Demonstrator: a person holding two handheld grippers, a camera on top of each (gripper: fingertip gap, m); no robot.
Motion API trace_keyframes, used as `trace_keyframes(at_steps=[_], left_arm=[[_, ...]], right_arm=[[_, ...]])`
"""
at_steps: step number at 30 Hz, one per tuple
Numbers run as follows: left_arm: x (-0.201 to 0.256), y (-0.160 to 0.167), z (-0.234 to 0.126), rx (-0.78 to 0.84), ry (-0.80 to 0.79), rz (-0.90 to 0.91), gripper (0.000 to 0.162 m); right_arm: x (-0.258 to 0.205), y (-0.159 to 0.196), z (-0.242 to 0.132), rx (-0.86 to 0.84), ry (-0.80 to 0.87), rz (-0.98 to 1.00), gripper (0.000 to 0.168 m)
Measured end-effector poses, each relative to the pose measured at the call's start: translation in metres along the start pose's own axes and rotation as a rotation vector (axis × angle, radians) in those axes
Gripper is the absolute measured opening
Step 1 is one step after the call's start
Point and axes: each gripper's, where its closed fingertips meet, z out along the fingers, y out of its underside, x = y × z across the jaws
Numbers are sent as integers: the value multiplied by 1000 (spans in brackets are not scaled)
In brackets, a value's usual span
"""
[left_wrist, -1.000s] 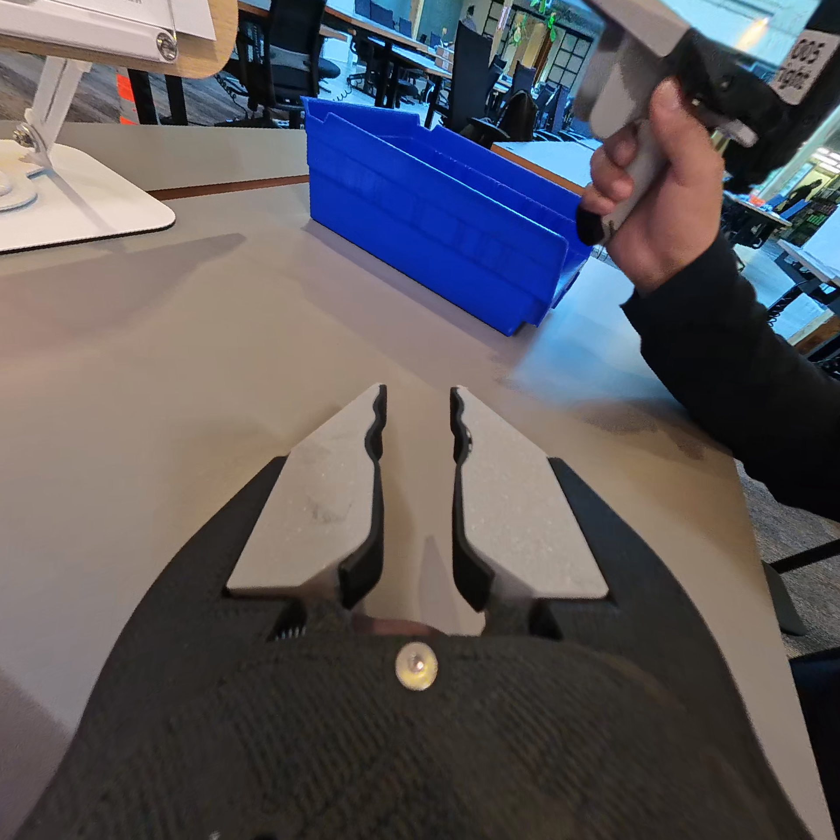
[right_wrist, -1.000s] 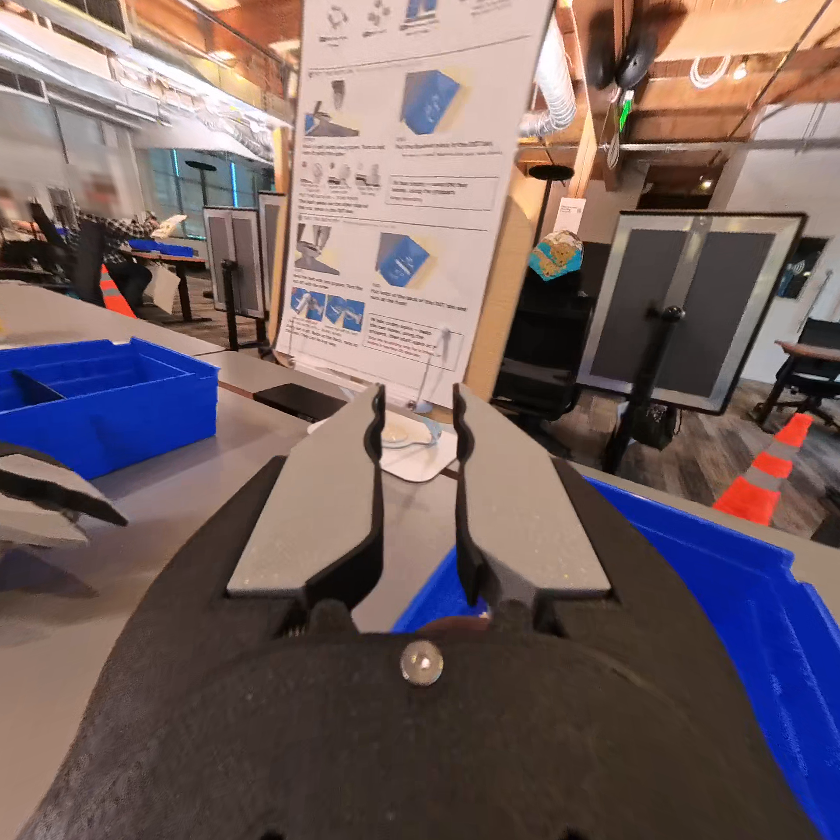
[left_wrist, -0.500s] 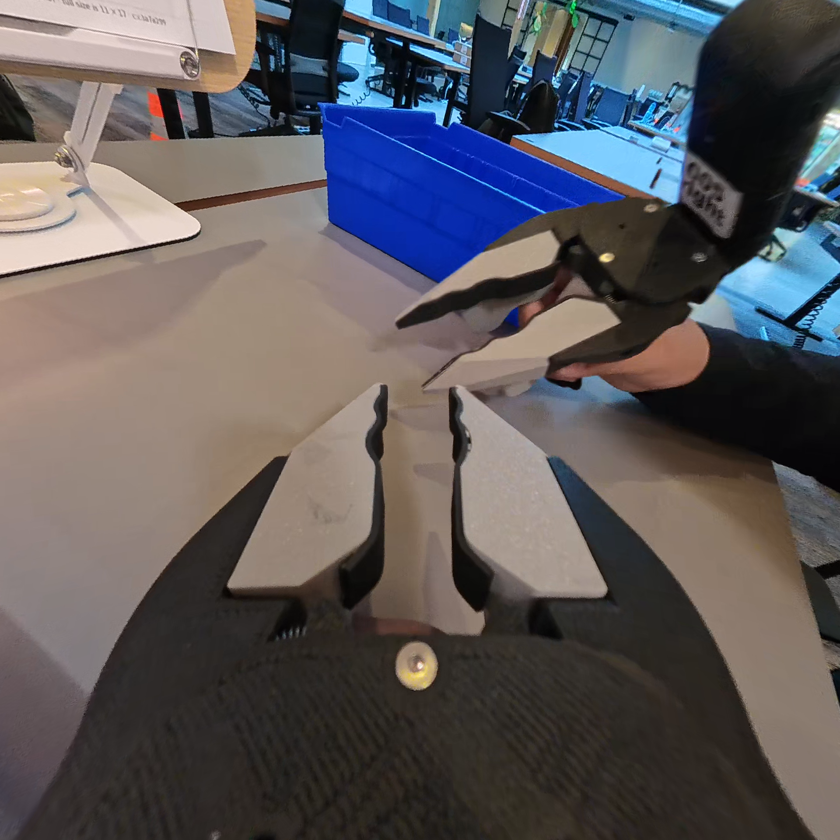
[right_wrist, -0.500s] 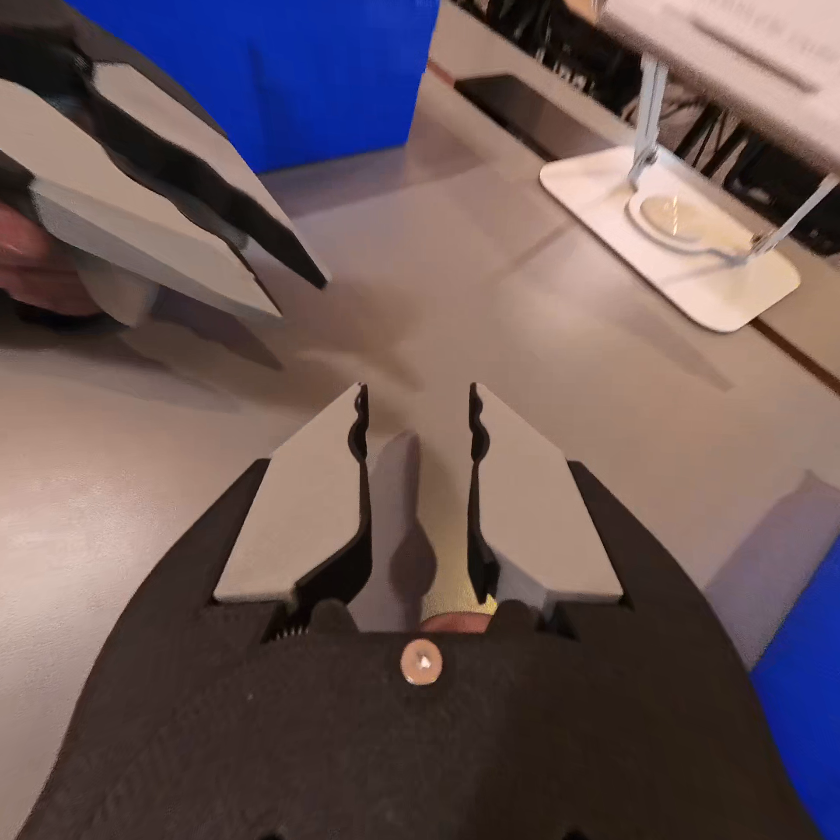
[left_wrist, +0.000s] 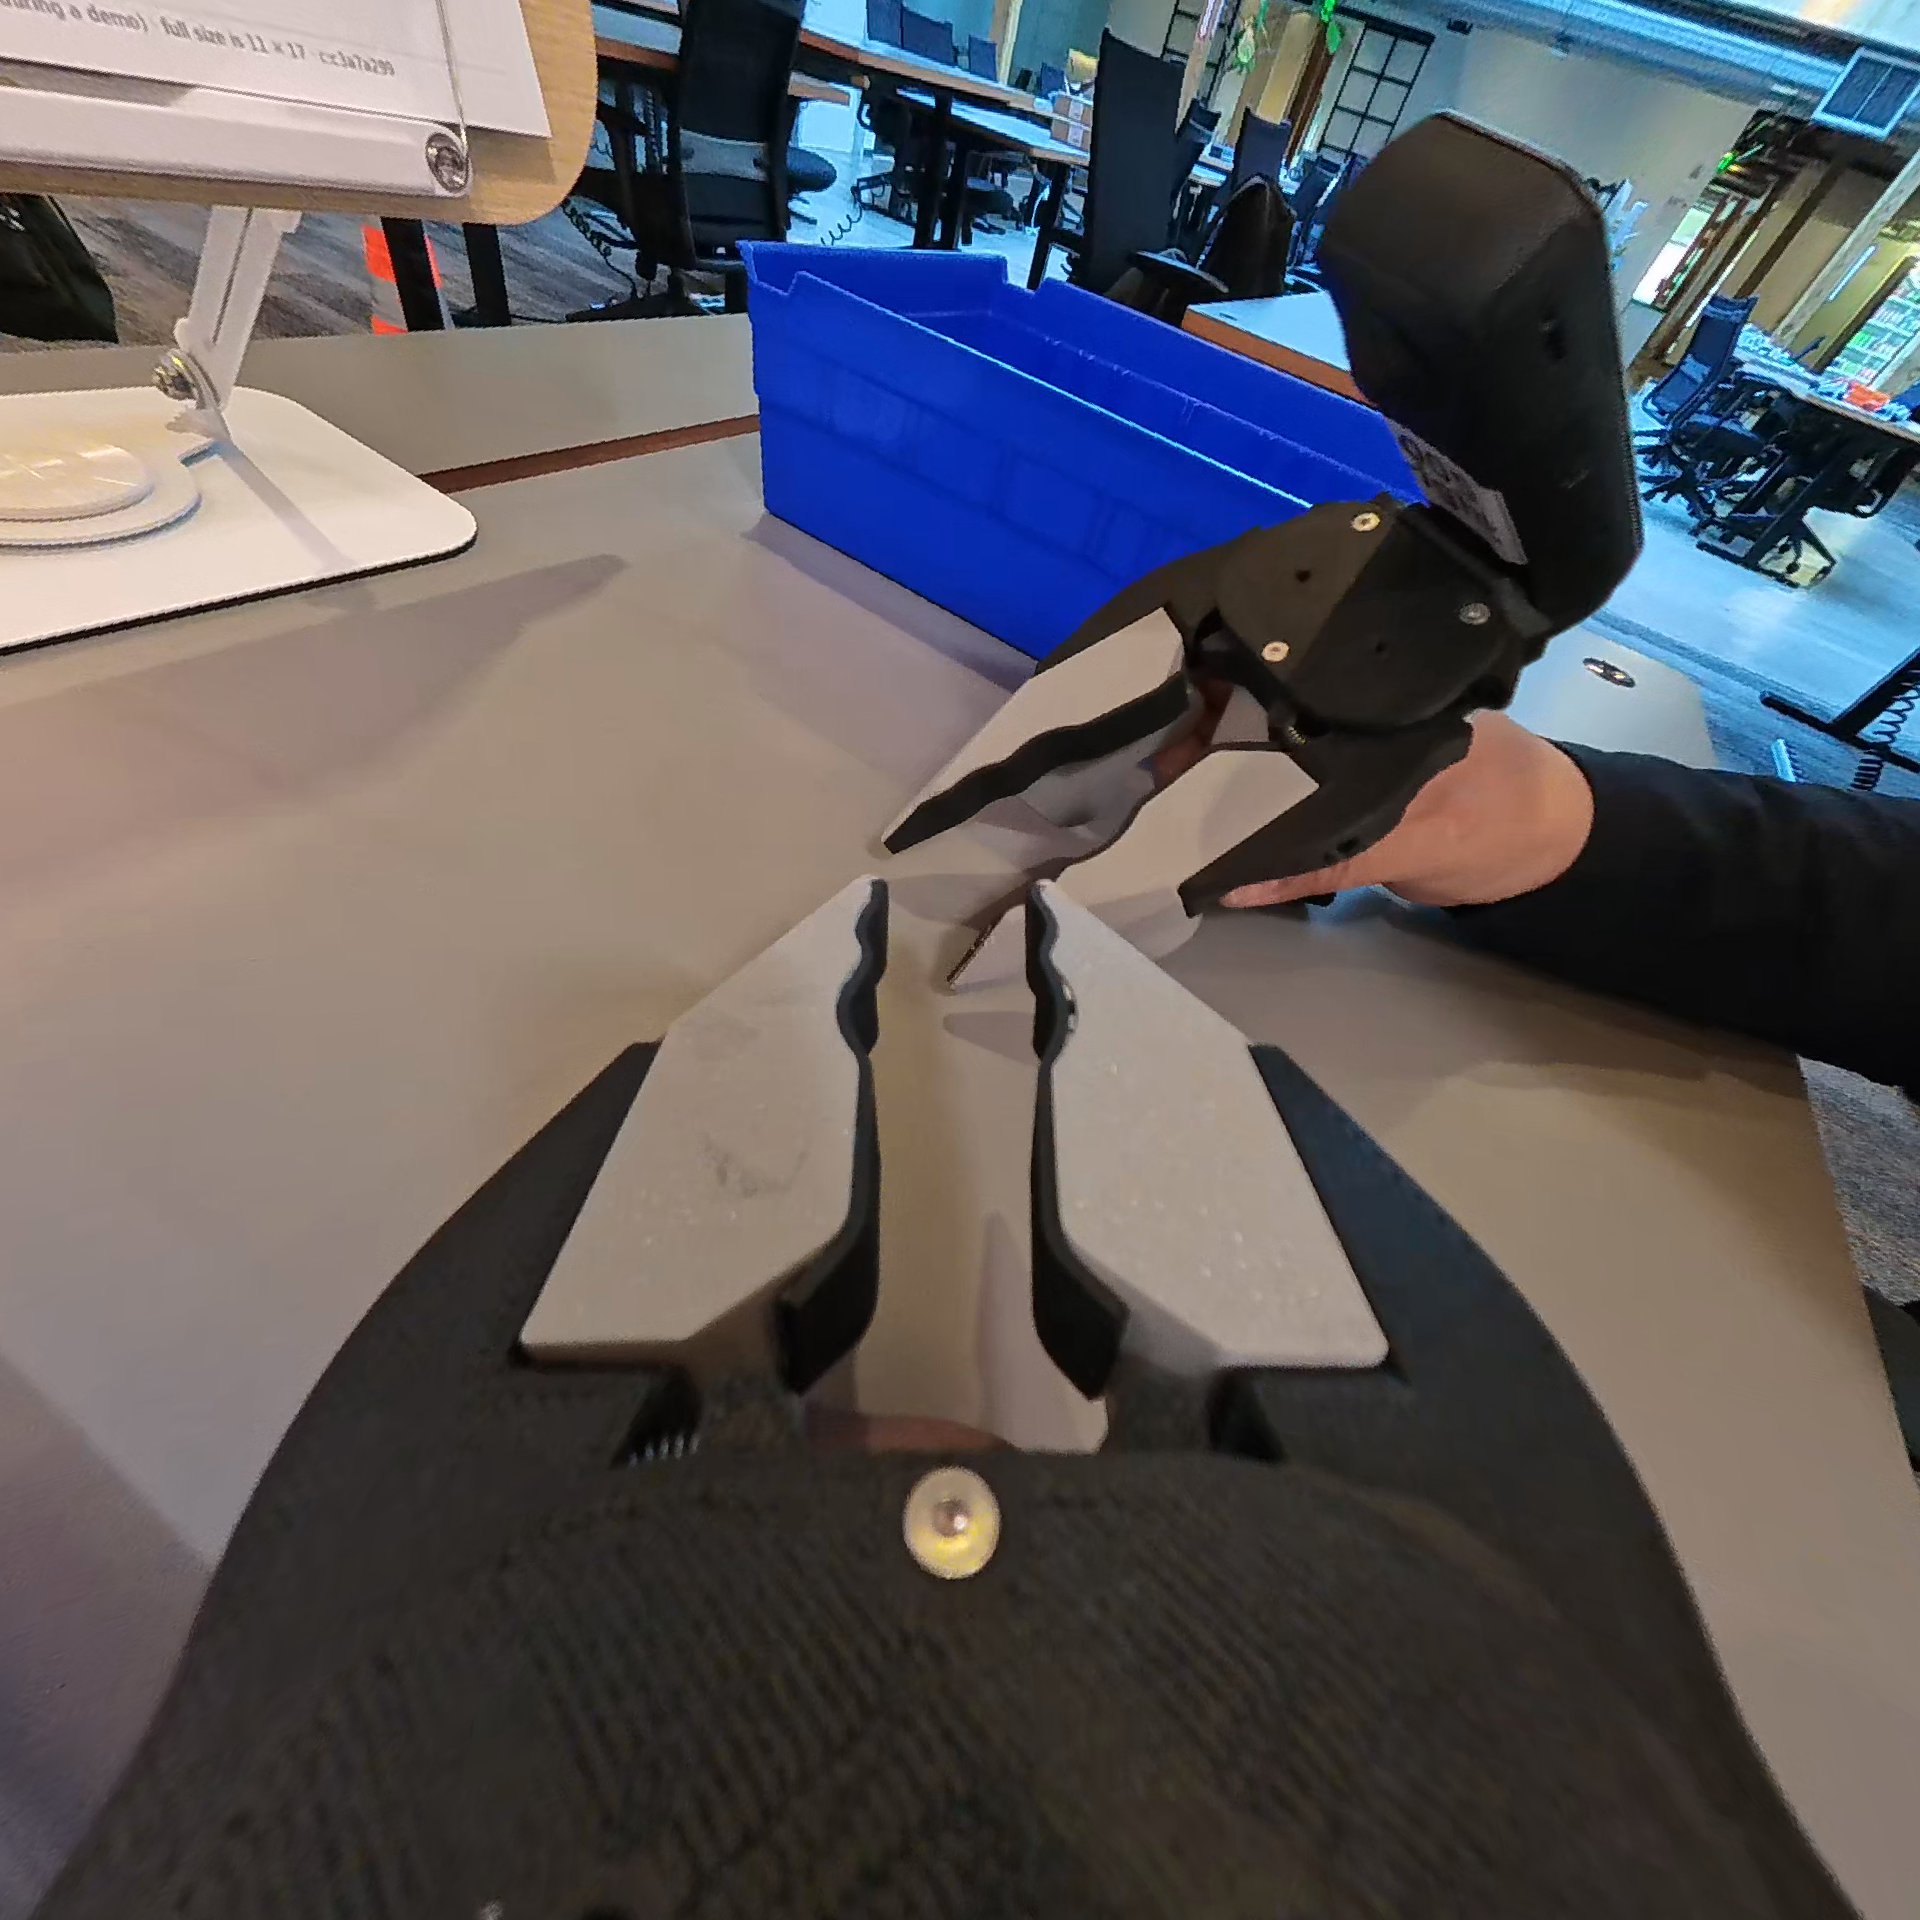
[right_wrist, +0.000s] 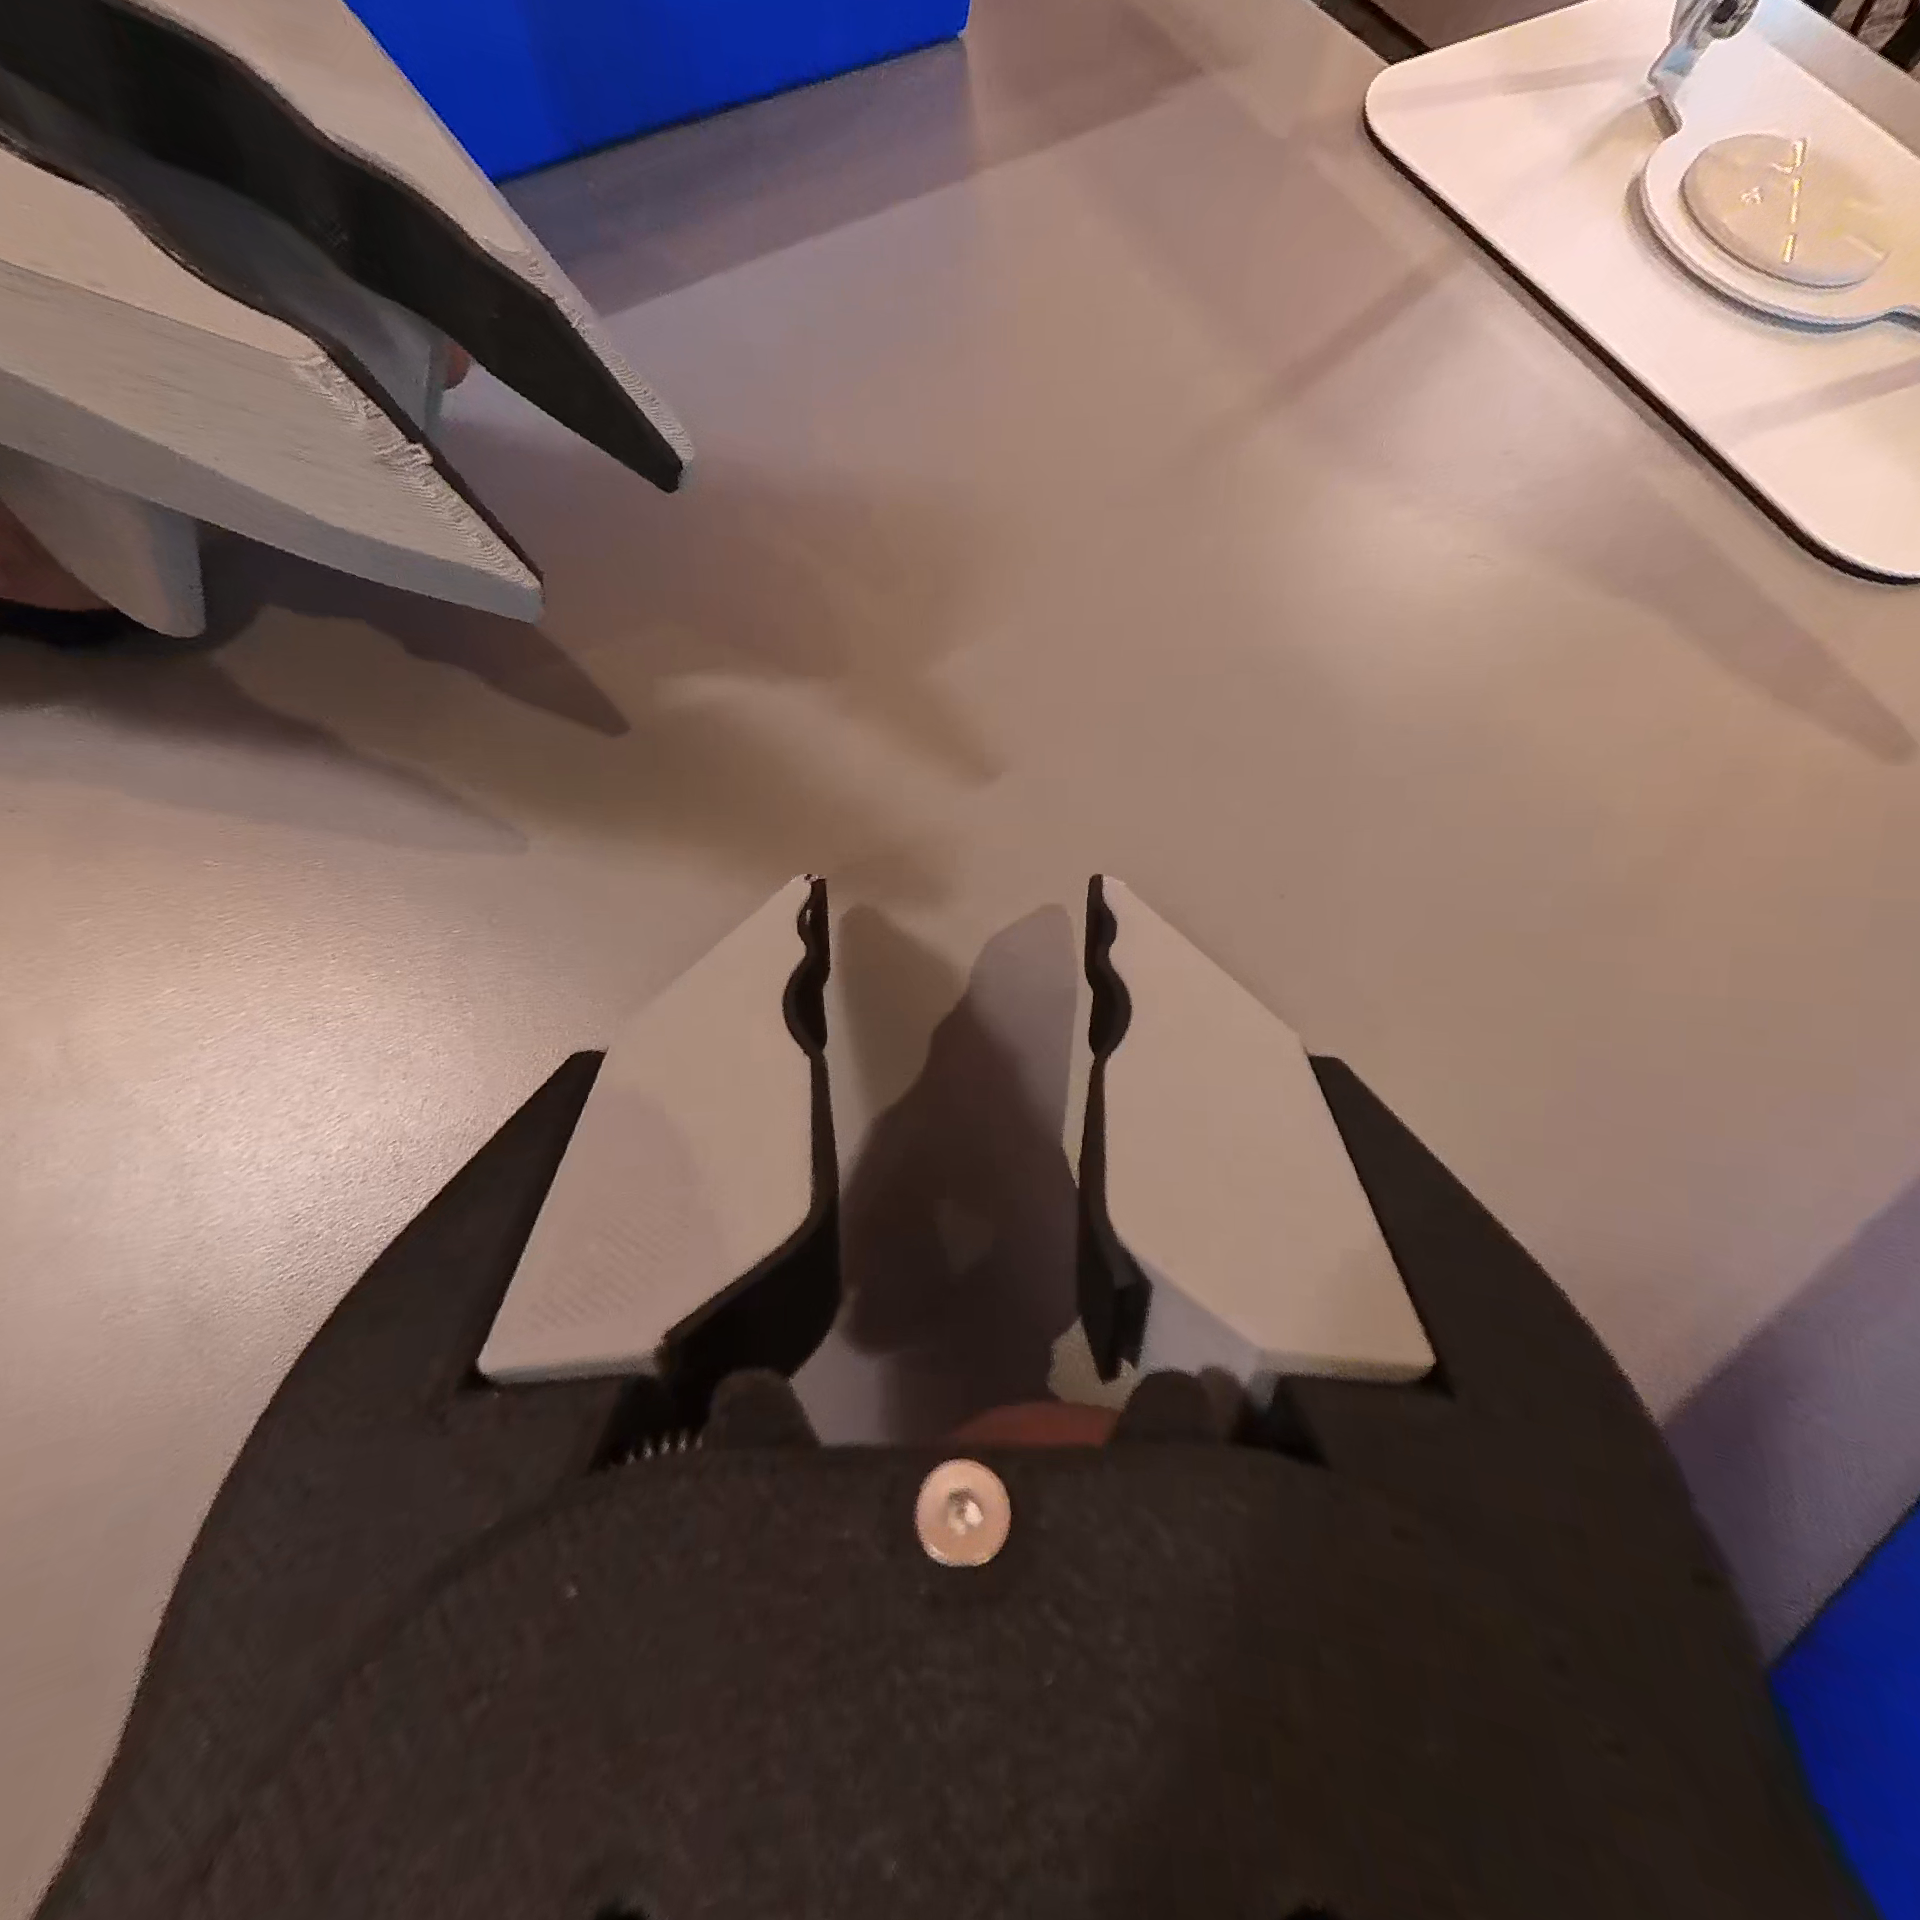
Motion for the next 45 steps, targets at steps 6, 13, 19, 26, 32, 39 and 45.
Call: trace_keyframes(at_steps=[6, 13, 19, 26, 32, 39, 45], left_arm=[[0, 0, 0, -2, 2, 0, 24], [1, 1, 1, -6, 2, 2, 24], [1, 1, 1, -6, 3, 0, 24], [1, 1, 1, -10, 4, 2, 24], [1, 1, 0, -10, 4, -1, 24], [2, 2, 1, -17, 3, 6, 24], [1, 2, 1, -16, 4, -2, 24]], right_arm=[[0, 0, 0, 0, -5, 6, 46], [-1, 2, 2, -19, -5, -10, 46], [0, 2, 2, -14, -3, -2, 46], [0, 1, 1, -7, 0, -1, 46], [1, 0, 0, 3, 11, -4, 45], [1, 0, 0, 0, 15, -13, 45], [0, 0, 1, -3, 19, -22, 45]])
